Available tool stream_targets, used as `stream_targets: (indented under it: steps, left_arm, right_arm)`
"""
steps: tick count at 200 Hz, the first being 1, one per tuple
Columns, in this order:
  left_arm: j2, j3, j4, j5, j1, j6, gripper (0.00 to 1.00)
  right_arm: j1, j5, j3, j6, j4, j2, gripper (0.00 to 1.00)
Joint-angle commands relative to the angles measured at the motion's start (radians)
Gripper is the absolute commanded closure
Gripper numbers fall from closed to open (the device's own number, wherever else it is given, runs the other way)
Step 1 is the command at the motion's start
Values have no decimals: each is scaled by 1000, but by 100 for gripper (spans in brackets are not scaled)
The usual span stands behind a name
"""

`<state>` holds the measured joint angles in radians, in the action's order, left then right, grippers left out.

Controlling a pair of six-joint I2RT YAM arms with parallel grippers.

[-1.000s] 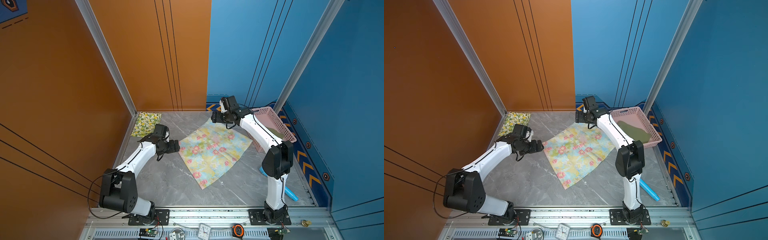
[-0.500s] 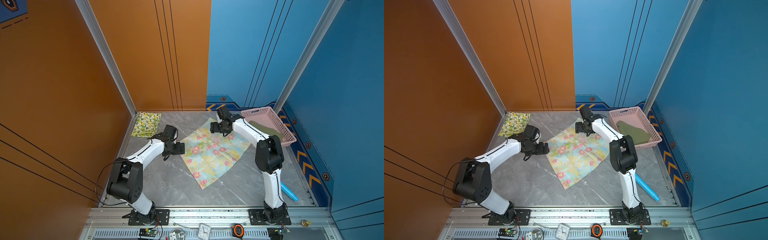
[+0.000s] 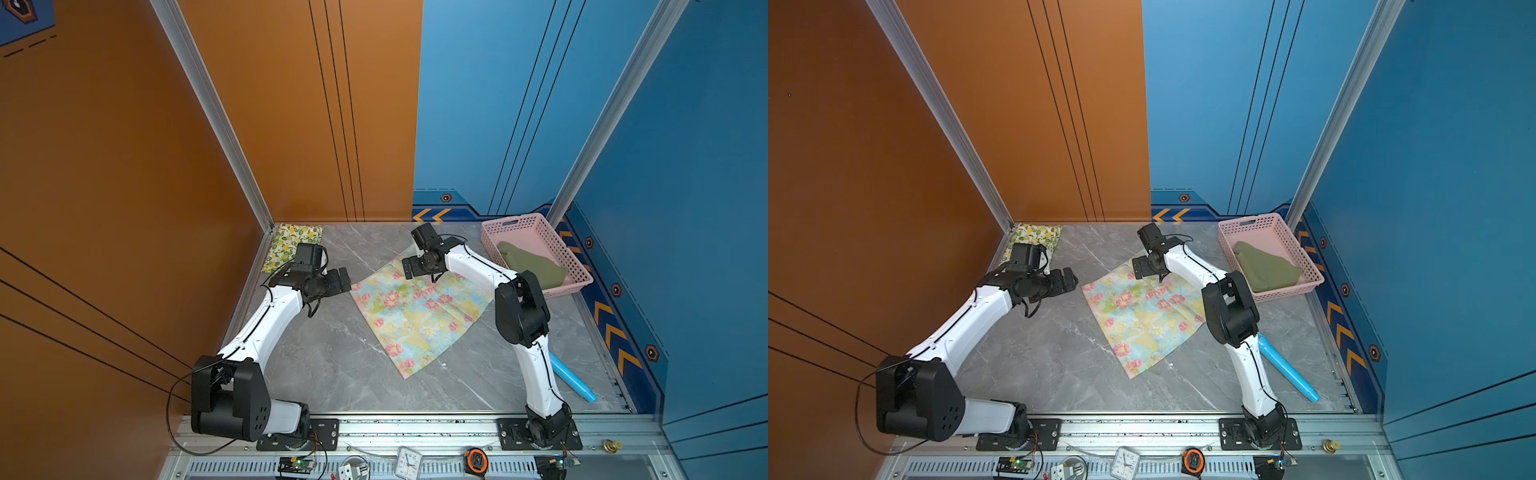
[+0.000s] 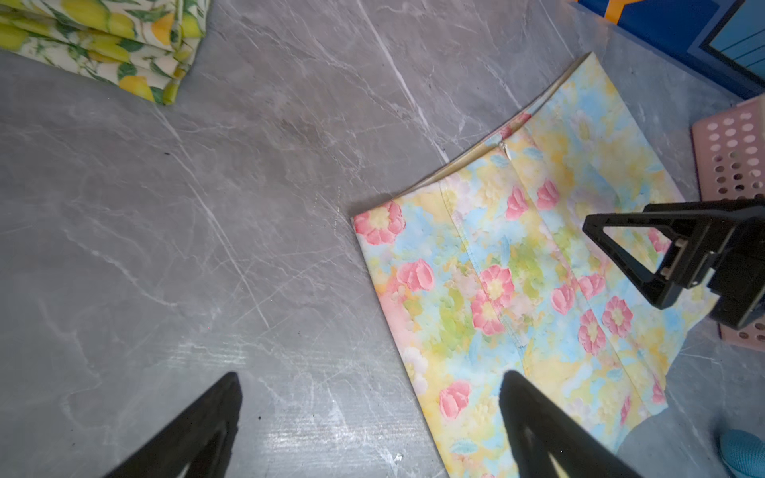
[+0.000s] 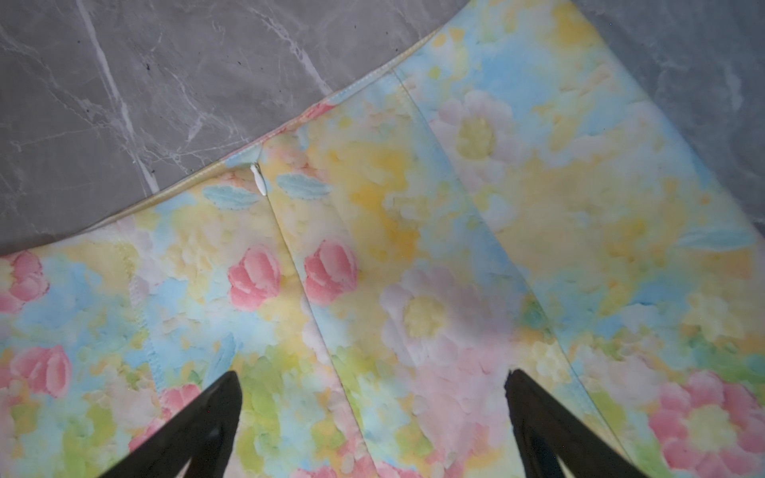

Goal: Fold and stack skirts
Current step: Move the skirt to the center of the table.

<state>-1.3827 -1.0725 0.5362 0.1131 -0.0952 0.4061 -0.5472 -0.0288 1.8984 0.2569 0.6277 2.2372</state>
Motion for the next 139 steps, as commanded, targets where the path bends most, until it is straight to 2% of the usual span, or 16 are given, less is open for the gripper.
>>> stream_targets:
  steps: [1, 36, 52, 61, 81, 109, 139]
  left_arm:
    - [14, 30, -9, 16, 29, -11, 2]
    - [3, 69, -33, 20, 47, -28, 2]
    - [-19, 50, -11, 14, 53, -39, 2]
    - [-33, -11, 28, -1, 55, -47, 2]
    - [-51, -72, 68, -49, 55, -46, 2]
    - [-82, -112, 72, -53, 43, -62, 2]
    - [-93, -51, -6, -24, 44, -102, 2]
  right_arm:
    - [1, -41, 29, -23, -33, -8, 0]
    - [2, -49, 24, -29, -73, -21, 0]
    - [0, -62, 16, -58, -89, -18, 0]
    - [-1, -78, 1, -73, -95, -19, 0]
    - [1, -83, -82, -71, -137, -46, 0]
    - [1, -73, -231, -61, -181, -101, 0]
    - [-5, -59, -332, -28, -206, -135, 0]
